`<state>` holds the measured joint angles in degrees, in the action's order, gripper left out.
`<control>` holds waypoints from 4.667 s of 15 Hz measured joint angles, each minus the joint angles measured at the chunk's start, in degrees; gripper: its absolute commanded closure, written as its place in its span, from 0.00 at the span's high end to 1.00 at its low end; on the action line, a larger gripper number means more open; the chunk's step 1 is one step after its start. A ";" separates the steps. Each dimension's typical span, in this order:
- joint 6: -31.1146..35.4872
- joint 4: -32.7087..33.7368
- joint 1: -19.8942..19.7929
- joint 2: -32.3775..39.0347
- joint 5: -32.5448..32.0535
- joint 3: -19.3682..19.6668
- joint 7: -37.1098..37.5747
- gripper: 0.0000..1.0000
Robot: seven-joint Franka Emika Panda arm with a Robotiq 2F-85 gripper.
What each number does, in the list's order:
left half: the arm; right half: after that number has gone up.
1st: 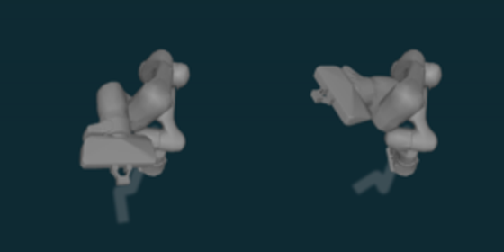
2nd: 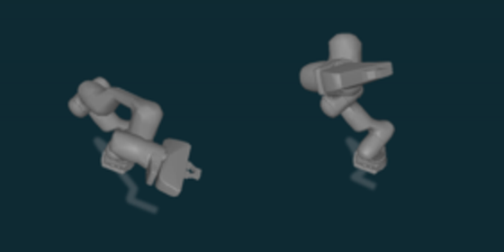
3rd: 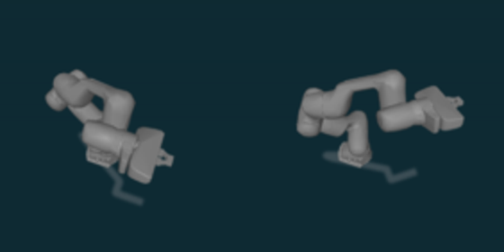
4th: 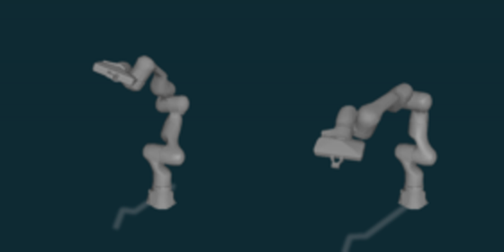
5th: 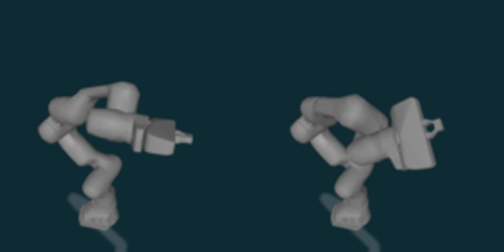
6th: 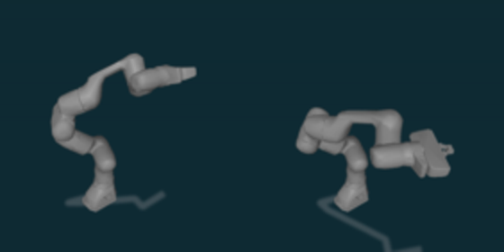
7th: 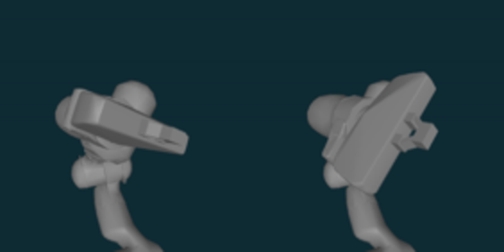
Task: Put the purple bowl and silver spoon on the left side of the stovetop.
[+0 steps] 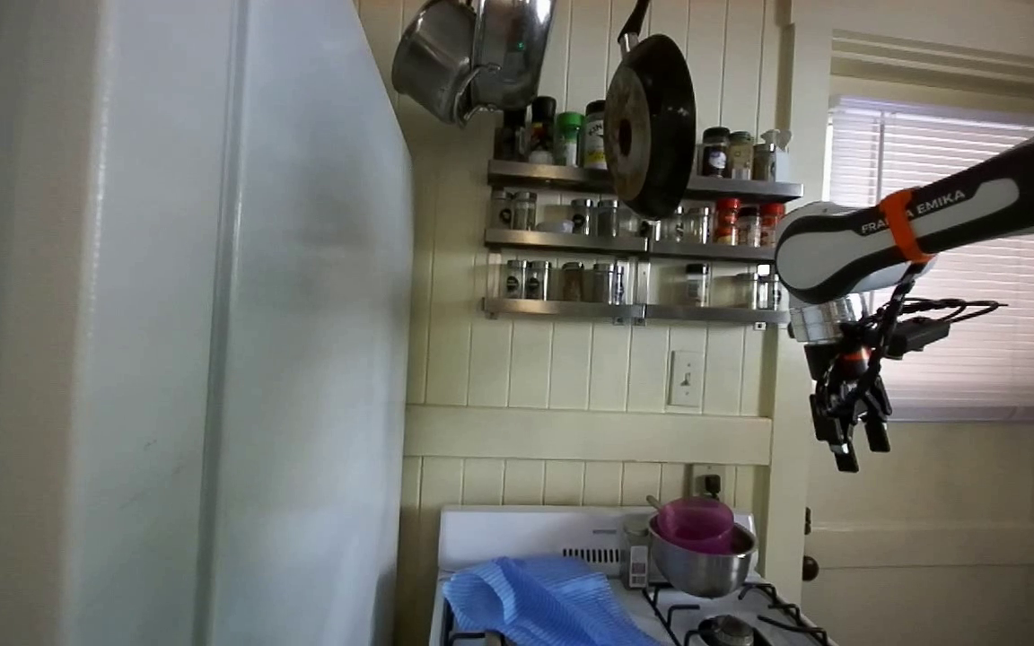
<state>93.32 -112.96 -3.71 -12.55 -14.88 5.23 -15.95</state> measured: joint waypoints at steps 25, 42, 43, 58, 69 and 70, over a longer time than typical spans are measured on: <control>24.69 -1.71 -0.47 10.74 11.71 0.64 5.31 1.00; 26.21 -1.70 -0.47 11.64 12.17 0.54 5.31 1.00; 26.36 -1.70 -0.47 11.82 12.18 0.50 5.31 1.00; 28.05 3.14 -0.52 19.88 14.33 0.13 5.31 0.71; 30.39 9.03 -0.50 25.33 14.33 -1.19 5.61 0.00; 30.39 9.24 -0.50 25.49 14.32 -1.18 5.67 0.00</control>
<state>123.71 -103.72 -4.21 12.94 -0.56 4.04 -10.28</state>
